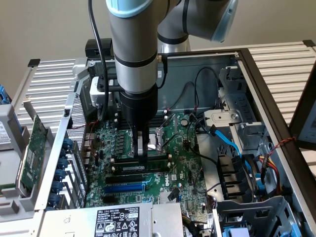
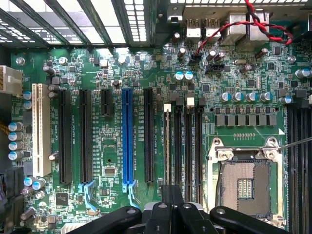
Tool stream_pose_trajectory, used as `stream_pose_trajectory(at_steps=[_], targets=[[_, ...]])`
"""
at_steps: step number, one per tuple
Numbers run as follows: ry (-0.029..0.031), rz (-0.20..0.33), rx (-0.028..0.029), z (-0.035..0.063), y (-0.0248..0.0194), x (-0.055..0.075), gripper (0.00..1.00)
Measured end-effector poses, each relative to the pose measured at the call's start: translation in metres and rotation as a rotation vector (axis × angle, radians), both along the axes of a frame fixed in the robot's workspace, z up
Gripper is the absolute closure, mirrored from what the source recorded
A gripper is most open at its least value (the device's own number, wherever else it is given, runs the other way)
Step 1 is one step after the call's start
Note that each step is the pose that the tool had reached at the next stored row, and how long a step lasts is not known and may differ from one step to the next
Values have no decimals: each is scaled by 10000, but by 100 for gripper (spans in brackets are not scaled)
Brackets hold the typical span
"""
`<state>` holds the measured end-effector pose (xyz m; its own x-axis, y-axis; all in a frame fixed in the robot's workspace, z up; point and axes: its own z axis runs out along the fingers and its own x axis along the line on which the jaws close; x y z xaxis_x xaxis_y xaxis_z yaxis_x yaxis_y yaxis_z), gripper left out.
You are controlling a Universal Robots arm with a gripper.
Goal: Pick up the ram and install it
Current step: 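Press down the ram until it locks into place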
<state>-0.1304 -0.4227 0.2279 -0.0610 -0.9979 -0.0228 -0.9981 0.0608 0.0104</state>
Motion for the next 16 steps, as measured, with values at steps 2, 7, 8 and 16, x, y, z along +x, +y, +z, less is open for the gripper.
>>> stream_pose_trajectory(at_steps=[2, 7, 8, 16], targets=[[-1, -1, -5, 22, 0, 0, 89], [0, 2, -7, 59, -1, 1, 89], [0, 3, -6, 65, 0, 1, 89], [0, 0, -7, 77, 0, 1, 89]])
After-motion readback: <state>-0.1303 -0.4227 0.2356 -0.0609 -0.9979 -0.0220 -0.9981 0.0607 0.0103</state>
